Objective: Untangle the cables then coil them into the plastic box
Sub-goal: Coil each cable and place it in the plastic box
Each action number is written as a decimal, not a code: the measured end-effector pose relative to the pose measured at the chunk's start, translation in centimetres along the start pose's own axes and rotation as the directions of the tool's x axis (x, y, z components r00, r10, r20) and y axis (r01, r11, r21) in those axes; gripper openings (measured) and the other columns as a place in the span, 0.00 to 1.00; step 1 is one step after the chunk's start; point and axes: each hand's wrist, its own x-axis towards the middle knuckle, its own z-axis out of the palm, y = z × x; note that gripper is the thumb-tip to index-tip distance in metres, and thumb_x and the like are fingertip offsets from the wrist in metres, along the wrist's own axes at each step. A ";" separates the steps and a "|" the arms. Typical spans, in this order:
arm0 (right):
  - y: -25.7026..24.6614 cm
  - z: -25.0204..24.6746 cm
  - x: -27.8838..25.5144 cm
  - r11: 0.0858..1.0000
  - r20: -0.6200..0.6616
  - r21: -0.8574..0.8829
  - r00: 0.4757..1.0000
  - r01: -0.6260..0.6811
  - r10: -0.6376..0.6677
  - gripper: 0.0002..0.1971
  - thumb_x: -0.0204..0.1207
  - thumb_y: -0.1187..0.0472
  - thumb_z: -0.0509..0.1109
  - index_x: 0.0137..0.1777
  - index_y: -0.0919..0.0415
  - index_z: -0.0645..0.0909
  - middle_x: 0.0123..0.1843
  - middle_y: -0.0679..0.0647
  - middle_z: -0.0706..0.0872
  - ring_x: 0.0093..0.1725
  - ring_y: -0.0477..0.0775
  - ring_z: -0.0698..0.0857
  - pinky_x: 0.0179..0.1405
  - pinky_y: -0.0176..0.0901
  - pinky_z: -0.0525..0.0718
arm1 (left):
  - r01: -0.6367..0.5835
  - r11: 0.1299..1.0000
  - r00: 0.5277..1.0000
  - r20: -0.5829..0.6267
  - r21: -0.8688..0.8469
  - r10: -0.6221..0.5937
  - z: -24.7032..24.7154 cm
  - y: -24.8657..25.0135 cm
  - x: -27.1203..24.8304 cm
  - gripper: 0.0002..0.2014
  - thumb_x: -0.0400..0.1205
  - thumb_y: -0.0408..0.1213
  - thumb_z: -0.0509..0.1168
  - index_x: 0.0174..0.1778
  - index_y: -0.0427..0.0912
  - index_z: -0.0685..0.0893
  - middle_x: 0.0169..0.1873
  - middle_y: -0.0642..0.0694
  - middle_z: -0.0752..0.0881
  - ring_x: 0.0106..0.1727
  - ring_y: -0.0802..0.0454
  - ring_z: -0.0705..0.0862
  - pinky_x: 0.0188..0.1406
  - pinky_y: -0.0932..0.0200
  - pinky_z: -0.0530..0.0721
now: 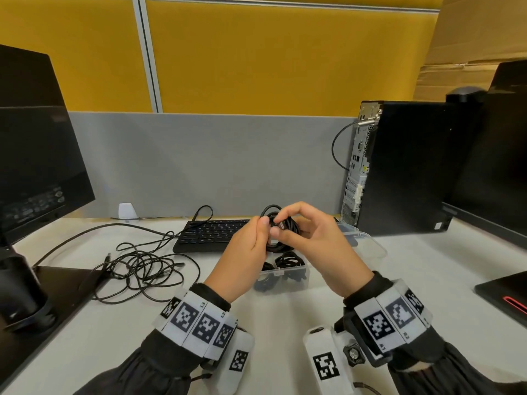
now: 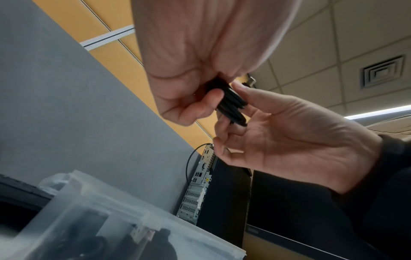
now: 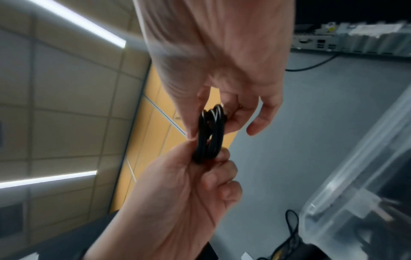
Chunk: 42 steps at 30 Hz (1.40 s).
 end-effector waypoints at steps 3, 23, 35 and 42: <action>0.8 -0.1 0.3 0.980 -0.087 -0.178 0.990 0.091 -0.108 0.04 0.72 0.62 0.76 0.44 0.53 0.86 0.44 0.44 0.89 0.48 0.43 0.86 0.53 0.35 0.81 | 0.000 1.000 1.000 -0.019 -0.001 0.000 0.2 -0.2 0.1 0.17 0.87 0.43 0.45 0.38 0.41 0.72 0.27 0.52 0.71 0.27 0.58 0.69 0.31 0.63 0.66; 0.0 0.2 -0.2 0.739 0.143 -0.657 0.987 0.147 -0.070 0.12 0.77 0.49 0.68 0.54 0.52 0.71 0.40 0.49 0.80 0.33 0.41 0.75 0.36 0.33 0.74 | 0.102 0.995 0.992 -0.071 -0.015 -0.102 -0.5 -0.5 0.4 0.19 0.87 0.45 0.47 0.42 0.32 0.72 0.32 0.43 0.70 0.33 0.49 0.68 0.36 0.48 0.69; -3.6 -0.1 -1.4 0.804 0.105 -0.541 0.969 0.246 -0.225 0.07 0.81 0.62 0.64 0.43 0.60 0.71 0.25 0.45 0.78 0.27 0.44 0.78 0.28 0.28 0.71 | -0.033 0.993 0.992 -0.119 0.114 0.047 -0.9 -0.2 0.0 0.16 0.87 0.43 0.46 0.35 0.44 0.69 0.29 0.50 0.71 0.29 0.58 0.68 0.31 0.62 0.66; -4.7 -2.7 -1.2 0.630 0.240 -0.688 0.932 0.361 -0.272 0.03 0.79 0.58 0.67 0.47 0.57 0.78 0.37 0.44 0.85 0.40 0.38 0.82 0.39 0.27 0.76 | -0.101 0.984 0.989 -0.093 0.148 0.115 -1.3 0.2 0.0 0.12 0.87 0.43 0.48 0.47 0.45 0.75 0.29 0.54 0.73 0.31 0.63 0.73 0.31 0.69 0.69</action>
